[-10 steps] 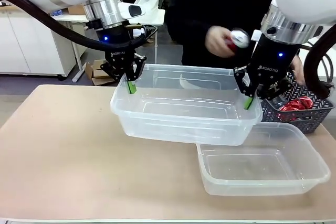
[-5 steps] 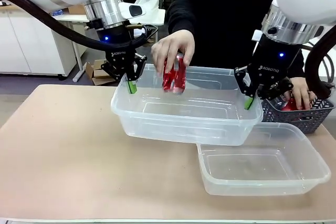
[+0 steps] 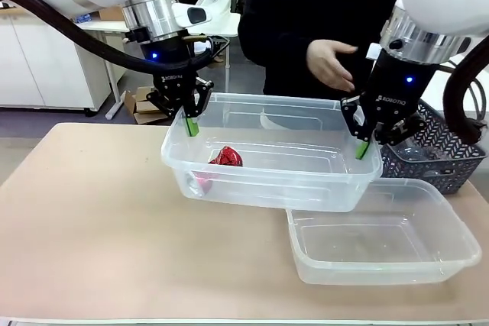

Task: Sort the waste into each basket.
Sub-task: Offer the picked Organizing box to the human.

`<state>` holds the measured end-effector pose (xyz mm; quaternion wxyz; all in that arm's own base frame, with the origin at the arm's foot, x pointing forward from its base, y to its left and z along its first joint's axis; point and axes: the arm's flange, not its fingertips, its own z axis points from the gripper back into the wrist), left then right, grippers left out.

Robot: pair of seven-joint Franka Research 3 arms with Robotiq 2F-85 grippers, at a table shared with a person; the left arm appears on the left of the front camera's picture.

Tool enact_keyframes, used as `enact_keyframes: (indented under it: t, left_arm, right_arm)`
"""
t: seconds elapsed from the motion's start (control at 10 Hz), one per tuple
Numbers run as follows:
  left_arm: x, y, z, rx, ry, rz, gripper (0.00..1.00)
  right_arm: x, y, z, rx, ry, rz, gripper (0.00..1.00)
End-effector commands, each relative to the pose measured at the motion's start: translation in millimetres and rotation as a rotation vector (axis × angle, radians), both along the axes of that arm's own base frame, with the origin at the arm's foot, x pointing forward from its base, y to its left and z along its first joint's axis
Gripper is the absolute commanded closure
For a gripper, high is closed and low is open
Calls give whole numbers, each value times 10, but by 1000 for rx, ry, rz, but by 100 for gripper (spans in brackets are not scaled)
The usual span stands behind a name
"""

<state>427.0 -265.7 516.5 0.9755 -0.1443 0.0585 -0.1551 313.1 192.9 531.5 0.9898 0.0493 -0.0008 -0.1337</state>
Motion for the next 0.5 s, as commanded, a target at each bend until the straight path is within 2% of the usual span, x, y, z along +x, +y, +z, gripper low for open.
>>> enact_keyframes:
  t: [0.0,0.4]
  left_arm:
    - [-17,-3,88,-23,3,-6,97]
    - [-17,-3,88,-23,3,-6,97]
  right_arm:
    - [43,-45,4,-16,-2,-3,96]
    - [43,-45,4,-16,-2,-3,96]
